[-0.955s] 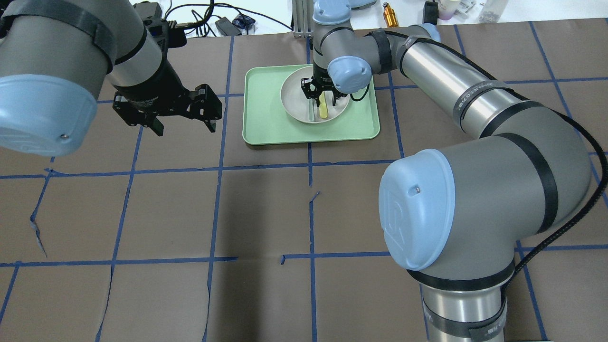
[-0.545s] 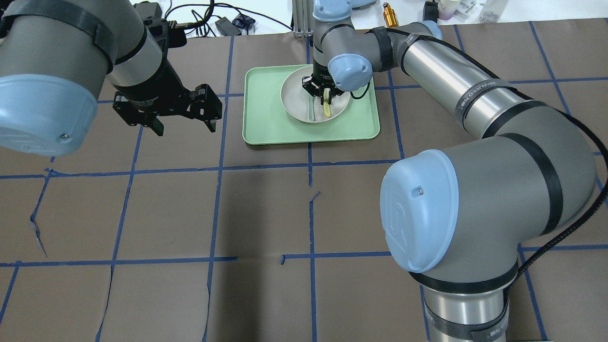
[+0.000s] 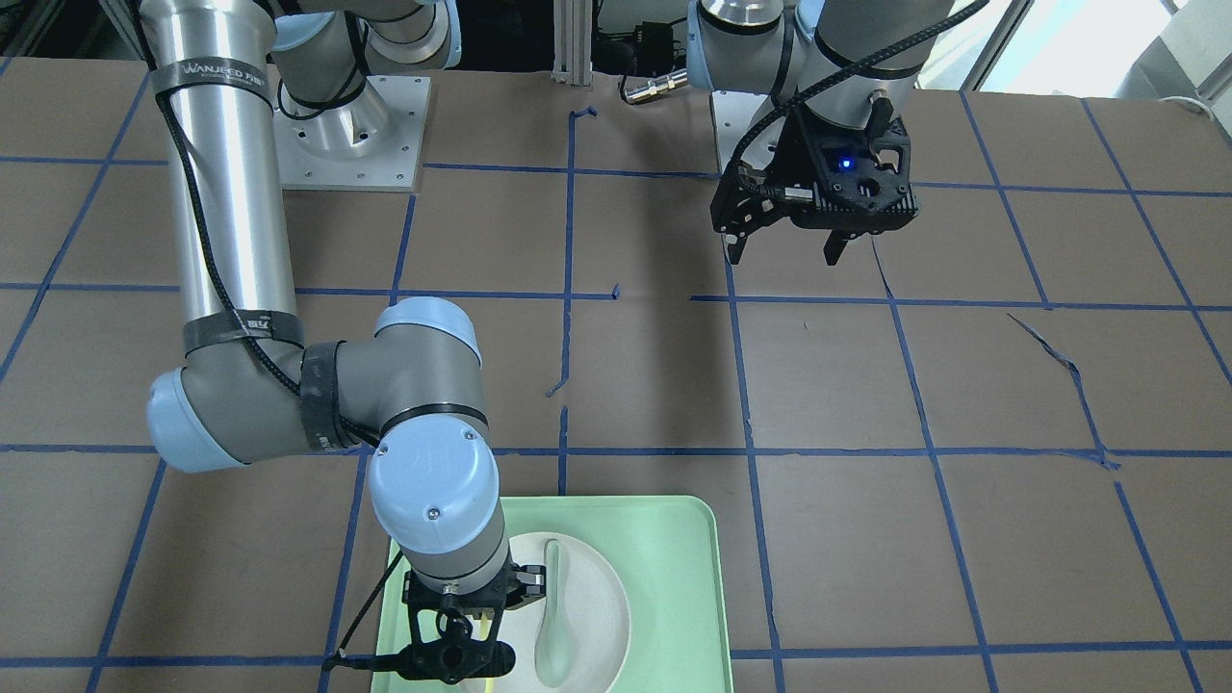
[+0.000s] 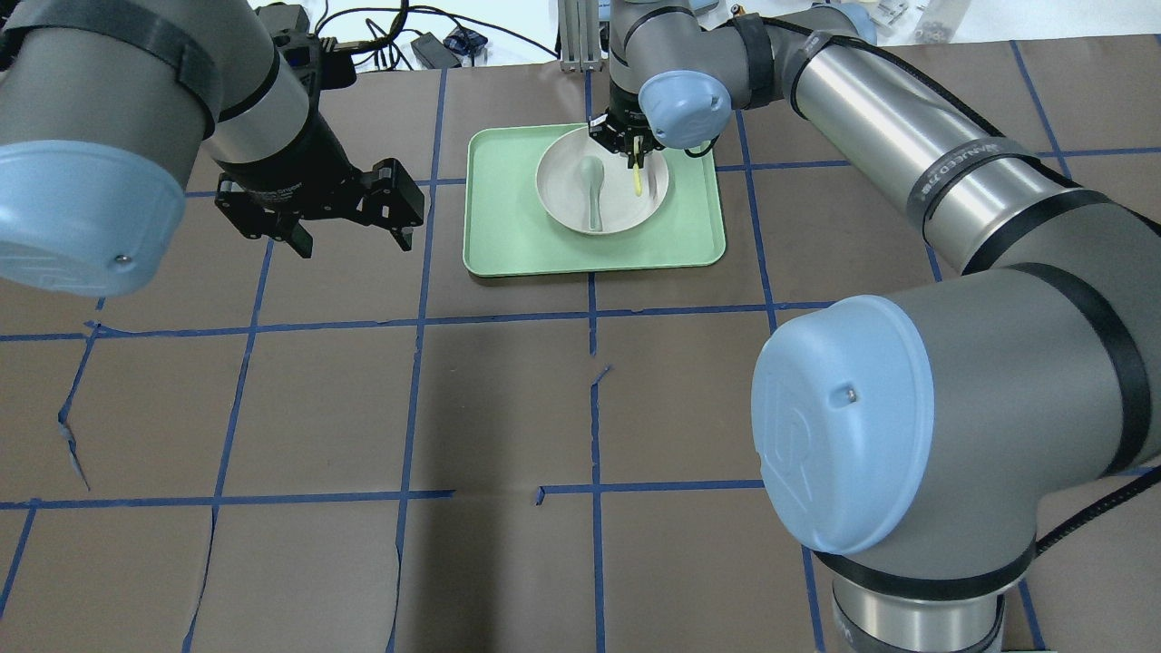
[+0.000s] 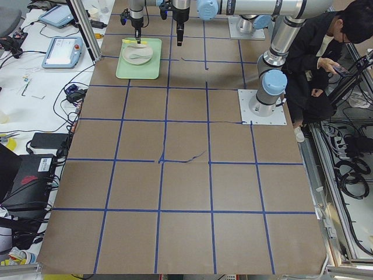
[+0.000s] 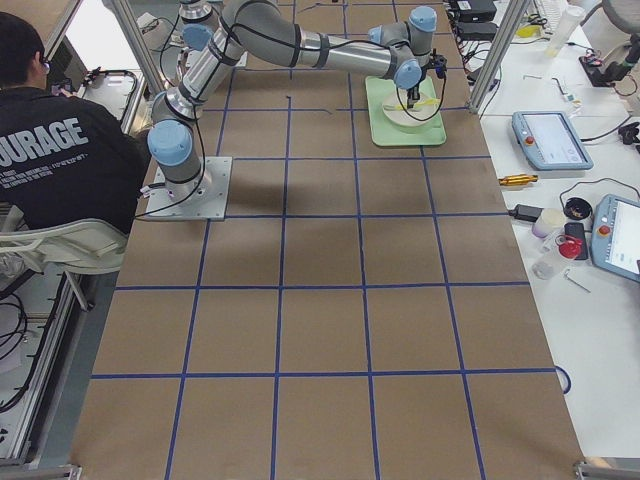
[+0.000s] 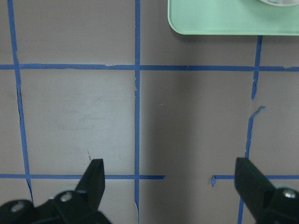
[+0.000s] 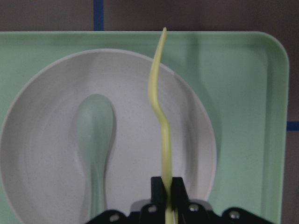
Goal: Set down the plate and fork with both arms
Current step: 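Carry the fork beside the plate and set it on the tray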
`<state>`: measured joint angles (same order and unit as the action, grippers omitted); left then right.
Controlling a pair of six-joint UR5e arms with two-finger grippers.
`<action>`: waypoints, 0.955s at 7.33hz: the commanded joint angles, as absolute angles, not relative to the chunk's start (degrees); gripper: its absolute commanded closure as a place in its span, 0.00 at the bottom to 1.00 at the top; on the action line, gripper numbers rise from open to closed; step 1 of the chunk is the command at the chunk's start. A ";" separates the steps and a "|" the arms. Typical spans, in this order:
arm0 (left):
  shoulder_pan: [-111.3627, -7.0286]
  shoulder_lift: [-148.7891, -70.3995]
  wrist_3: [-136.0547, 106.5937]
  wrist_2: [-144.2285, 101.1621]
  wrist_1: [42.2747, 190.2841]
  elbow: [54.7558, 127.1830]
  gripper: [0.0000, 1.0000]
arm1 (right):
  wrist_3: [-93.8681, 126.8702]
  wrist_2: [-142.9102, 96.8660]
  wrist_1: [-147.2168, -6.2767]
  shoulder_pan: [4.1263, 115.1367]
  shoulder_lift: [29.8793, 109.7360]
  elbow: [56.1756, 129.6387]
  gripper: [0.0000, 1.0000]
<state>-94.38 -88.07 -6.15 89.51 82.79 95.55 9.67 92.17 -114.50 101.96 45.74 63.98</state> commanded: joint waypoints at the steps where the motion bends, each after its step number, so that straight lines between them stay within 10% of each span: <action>1: -94.39 -88.07 -6.15 89.47 82.79 95.62 0.00 | 2.05 95.54 -114.61 97.15 47.01 68.44 0.89; 7: -94.39 -88.24 -6.33 89.47 82.79 95.71 0.00 | 10.90 97.56 -116.46 98.17 45.97 72.16 0.87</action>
<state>-94.39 -88.23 -6.31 89.47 82.79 95.71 9.83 97.72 -116.47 97.51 45.90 72.11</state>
